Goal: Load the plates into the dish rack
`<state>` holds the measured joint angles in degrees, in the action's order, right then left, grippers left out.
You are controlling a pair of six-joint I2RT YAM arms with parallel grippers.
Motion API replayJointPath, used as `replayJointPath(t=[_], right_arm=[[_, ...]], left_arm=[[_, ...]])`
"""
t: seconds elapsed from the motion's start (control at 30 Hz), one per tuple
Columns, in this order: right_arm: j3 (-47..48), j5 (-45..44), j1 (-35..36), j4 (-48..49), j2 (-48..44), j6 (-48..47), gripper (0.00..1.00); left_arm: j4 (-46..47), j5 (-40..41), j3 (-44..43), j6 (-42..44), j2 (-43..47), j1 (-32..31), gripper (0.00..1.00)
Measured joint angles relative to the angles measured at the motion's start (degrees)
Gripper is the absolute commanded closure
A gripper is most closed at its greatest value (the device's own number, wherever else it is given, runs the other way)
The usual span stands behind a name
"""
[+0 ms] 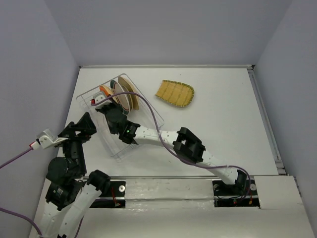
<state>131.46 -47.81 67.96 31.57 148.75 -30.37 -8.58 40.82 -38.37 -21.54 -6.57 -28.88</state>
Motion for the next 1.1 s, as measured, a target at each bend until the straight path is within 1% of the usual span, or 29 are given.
replayJointPath(t=[0.1,0.27,0.33,0.47,0.6,0.7,0.83,1.1], right_arm=[[-3.72,0.70,0.31,-0.55,-2.97,1.11,0.93],[-3.56,0.96,1.66,-2.34,-5.46,2.71,0.93],[-2.51,1.01,2.08,-3.26,-5.88,3.74,0.93],[-0.11,1.64,2.36,-6.08,-5.88,6.82,0.93],[5.14,2.89,2.62,-9.46,-4.55,10.01,0.93],[8.26,4.04,2.60,-10.12,-3.13,11.56,0.93],[12.50,6.03,2.43,-10.54,0.61,12.72,0.93],[14.58,10.73,0.24,-12.46,7.91,15.04,0.93]], left_arm=[[0.00,0.00,0.00,0.00,0.00,0.00,0.01],[-0.74,-0.07,-0.83,-0.22,1.09,-0.02,0.01],[-0.74,-0.07,-2.75,-0.24,2.47,-0.31,0.01],[1.44,-0.13,-9.77,0.48,5.44,-0.81,0.01],[5.29,-1.55,-15.50,0.76,6.29,-1.03,0.01],[5.73,-2.99,-15.45,0.76,6.27,-1.07,0.01],[5.22,-3.65,-13.35,0.76,6.29,-1.46,0.01],[4.94,-3.89,-8.59,1.22,6.29,-1.92,0.01]])
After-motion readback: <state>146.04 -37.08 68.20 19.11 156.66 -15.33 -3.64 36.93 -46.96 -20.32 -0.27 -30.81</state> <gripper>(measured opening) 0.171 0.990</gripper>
